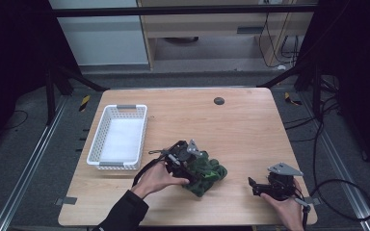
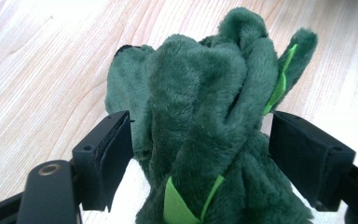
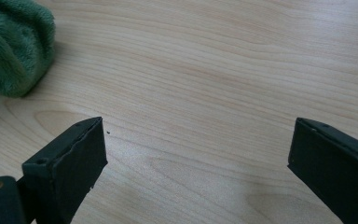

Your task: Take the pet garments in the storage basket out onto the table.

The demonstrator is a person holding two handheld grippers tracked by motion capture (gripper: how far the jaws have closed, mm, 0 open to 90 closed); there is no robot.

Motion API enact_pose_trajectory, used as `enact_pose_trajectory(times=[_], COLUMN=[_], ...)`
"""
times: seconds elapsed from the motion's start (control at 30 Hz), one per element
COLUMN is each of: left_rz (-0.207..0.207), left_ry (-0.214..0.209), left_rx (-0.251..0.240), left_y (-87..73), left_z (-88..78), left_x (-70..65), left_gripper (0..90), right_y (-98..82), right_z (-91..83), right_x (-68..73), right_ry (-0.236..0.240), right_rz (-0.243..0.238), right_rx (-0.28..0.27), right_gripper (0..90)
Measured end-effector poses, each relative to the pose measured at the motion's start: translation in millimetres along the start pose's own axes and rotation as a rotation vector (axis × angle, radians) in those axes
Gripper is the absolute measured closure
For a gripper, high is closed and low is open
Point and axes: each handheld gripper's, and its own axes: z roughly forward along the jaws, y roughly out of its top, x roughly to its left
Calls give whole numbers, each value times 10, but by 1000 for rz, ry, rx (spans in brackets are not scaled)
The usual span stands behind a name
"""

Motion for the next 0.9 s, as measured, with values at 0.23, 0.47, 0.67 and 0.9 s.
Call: enact_pose_trajectory(times=[0.23, 0.47, 0.67, 0.9], left_rz=[-1, -6, -28, -109], left_ry=[7, 22, 50, 97], left_rx=[-39, -97, -162, -256], left_y=[-55, -147, -316, -567], left_z=[-140, -335, -501, -664], left_x=[4, 2, 0, 63], left_gripper=[187, 180, 176, 175], right_y=[1, 1, 3, 4], right_z=[-6, -12, -16, -22], right_x=[8, 2, -4, 1], right_ry=[8, -1, -3, -2], right_rz=[3, 6, 1, 10], right_rx=[3, -5, -11, -11], right_gripper=[39, 37, 36, 35])
